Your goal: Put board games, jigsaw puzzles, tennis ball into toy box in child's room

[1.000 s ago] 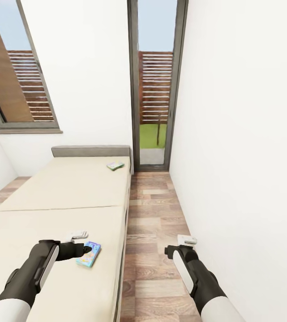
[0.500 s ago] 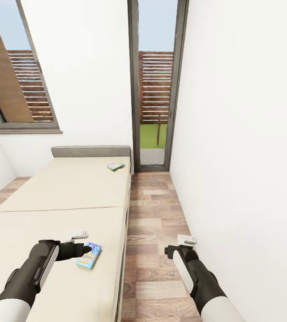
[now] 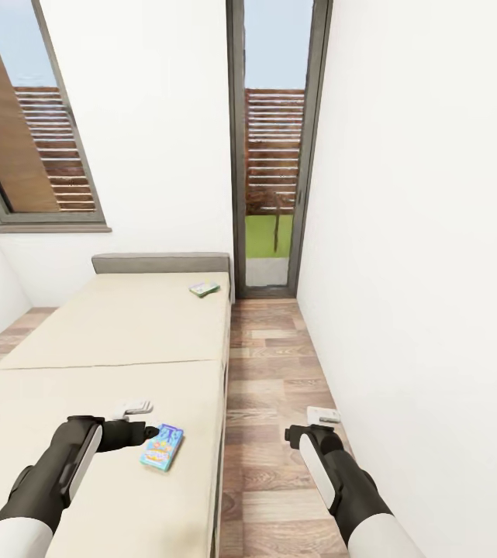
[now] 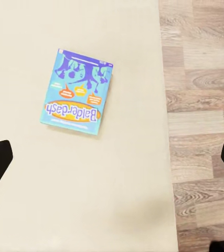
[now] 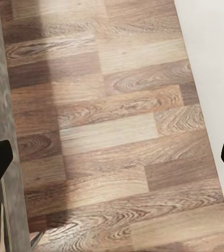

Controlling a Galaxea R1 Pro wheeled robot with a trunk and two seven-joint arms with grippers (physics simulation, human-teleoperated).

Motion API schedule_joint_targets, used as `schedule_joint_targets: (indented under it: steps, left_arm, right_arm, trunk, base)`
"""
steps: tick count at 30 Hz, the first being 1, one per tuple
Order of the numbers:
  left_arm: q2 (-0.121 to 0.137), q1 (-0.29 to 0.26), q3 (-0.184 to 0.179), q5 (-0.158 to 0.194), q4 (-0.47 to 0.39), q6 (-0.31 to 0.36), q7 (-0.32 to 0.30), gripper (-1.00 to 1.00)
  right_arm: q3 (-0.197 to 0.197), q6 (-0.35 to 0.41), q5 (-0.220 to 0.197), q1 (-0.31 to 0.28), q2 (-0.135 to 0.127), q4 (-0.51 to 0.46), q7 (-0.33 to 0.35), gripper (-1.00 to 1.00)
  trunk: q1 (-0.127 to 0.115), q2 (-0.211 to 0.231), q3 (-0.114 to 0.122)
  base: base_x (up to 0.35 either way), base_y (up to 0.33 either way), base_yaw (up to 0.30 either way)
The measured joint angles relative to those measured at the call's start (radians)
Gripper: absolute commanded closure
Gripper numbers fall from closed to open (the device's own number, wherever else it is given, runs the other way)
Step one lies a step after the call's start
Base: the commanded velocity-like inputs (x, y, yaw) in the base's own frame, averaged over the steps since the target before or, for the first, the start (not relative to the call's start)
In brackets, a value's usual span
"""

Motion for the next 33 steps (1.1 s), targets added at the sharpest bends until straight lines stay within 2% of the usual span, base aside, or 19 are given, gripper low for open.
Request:
schedule_joint_targets:
  steps: [12, 33]
  left_arm:
    - [0.000, 0.000, -0.002, 0.000, 0.000, -0.001, 0.001, -1.00]
    - [-0.002, 0.000, -0.002, 0.000, 0.002, -0.002, 0.001, -1.00]
  right_arm:
    - [0.031, -0.001, 0.000, 0.000, 0.000, 0.000, 0.000, -1.00]
    - [0.034, -0.002, -0.002, 0.000, 0.000, 0.000, 0.000, -1.00]
  trunk:
    - [0.000, 0.000, 0.000]
    - [0.000, 0.000, 0.000]
  base:
    - [0.076, 0.004, 0.000]
    - [0.029, 0.000, 0.000]
